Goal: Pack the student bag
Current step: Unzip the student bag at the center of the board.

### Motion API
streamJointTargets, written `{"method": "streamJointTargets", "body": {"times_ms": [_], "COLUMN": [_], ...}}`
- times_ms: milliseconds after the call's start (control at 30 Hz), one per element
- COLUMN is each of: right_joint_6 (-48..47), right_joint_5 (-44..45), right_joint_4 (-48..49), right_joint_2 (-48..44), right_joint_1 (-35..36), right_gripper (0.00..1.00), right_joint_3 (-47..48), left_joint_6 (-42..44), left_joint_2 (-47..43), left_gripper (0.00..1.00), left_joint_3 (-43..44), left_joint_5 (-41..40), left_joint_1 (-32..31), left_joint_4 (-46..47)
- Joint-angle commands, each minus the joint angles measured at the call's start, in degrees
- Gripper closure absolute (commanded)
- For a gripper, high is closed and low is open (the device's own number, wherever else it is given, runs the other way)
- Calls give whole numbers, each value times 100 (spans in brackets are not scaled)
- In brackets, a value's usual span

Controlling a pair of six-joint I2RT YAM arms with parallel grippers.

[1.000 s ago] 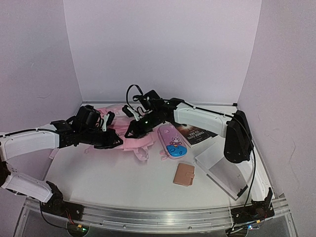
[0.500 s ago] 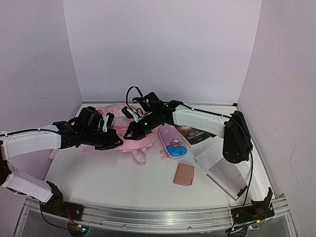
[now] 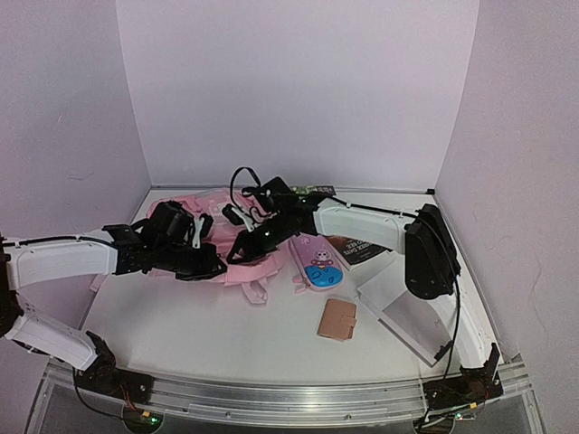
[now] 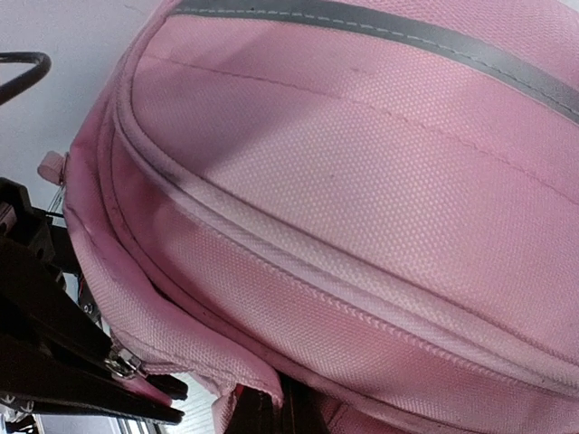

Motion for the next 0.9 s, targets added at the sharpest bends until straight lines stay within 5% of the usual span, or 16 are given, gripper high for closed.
{"method": "streamJointTargets", "body": {"times_ms": [0, 233, 400, 500, 633, 733, 867], "right_joint_6": [-90, -137, 44, 19, -128, -233, -349], "right_joint_5": [200, 292, 138, 95, 101, 101, 41], "right_joint_4": [626, 623, 628, 627, 624, 632, 634], "right_joint_2": [-126, -120, 66, 64, -56, -107, -84], "right_joint_1": [55, 11, 13, 11, 11, 11, 13], "right_gripper": [100, 100, 100, 100, 100, 100, 100], "right_joint_3": [-167, -80, 214, 166, -75, -247, -318], "left_joint_6": [447, 111, -65, 164, 250, 219, 65], "left_joint_2": [-782, -1431, -579, 322, 373, -198, -989], "left_gripper": [99, 99, 99, 98, 93, 81, 48], "left_joint_3": [296, 342, 144, 722, 865, 636, 443], "left_joint_5": [579, -630, 293, 224, 109, -227, -930], "left_joint_1": [-299, -302, -383, -697, -822, -821, -821], "left_joint_4": [434, -915, 411, 290, 322, 232, -328]}}
